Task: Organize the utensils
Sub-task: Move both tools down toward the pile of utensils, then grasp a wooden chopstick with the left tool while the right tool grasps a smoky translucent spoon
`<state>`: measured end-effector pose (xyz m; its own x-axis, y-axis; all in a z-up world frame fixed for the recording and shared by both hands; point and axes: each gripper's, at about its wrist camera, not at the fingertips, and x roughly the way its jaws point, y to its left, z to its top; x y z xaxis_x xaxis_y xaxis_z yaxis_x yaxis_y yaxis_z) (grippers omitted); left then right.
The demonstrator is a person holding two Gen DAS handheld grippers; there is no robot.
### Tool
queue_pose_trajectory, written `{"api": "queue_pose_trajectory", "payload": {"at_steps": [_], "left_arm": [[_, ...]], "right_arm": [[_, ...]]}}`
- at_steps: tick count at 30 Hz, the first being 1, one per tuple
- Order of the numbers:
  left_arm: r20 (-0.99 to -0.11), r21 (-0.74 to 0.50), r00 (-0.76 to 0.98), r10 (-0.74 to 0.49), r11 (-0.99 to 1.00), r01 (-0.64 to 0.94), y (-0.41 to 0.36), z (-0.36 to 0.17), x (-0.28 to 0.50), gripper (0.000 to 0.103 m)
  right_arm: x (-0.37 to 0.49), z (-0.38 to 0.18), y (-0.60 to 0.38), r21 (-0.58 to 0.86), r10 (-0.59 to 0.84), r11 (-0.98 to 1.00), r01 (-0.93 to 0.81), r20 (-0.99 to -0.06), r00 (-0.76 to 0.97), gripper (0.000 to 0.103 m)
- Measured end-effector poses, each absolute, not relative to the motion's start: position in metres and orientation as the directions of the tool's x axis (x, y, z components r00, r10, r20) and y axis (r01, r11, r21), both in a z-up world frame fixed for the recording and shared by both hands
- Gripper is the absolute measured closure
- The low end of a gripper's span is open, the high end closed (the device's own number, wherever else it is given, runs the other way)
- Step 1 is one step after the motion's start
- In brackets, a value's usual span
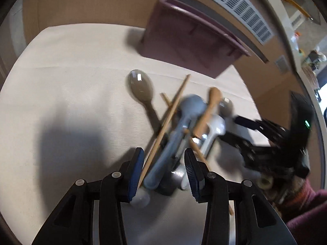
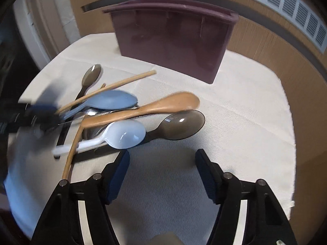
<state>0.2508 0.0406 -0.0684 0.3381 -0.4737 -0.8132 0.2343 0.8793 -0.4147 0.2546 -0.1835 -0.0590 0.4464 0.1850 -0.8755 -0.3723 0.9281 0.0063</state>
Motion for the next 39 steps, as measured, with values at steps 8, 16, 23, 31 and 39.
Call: {"api": "queue_pose_trajectory", "payload": {"at_steps": [8, 16, 23, 31, 39], "left_arm": [[-0.84, -0.222, 0.445, -0.31, 0.945, 0.239, 0.025, -0.066, 0.291, 0.062], [-0.855, -0.12, 0.481, -0.193, 0.977, 0.178, 0.016, -0.079, 0.305, 0.06], [-0.838, -0.061, 0.532, -0.12, 0.99, 0.128, 0.008, -0.082, 0.292, 0.06], [-0.85, -0.059, 0.516, -0.109, 0.992, 0.112, 0.009, -0.082, 0.289, 0.059], [-0.84, -0.051, 0.534, -0.102, 0.993, 0.11, 0.005, -0.083, 0.279, 0.059]], "right_arm": [[0.278, -0.063, -0.18, 0.024, 0.16, 0.962, -0.273, -0.858, 0.489, 0.036], [0.274, -0.065, -0.187, 0.095, 0.232, 0.954, -0.284, -0.834, 0.501, 0.019], [0.273, -0.068, -0.178, 0.127, 0.298, 0.918, -0.375, -0.845, 0.444, 0.0], [0.265, -0.065, -0.197, 0.17, 0.334, 0.916, -0.363, -0.824, 0.457, 0.0], [0.263, -0.067, -0.189, 0.108, 0.288, 0.917, -0.384, -0.845, 0.45, 0.0]]}}
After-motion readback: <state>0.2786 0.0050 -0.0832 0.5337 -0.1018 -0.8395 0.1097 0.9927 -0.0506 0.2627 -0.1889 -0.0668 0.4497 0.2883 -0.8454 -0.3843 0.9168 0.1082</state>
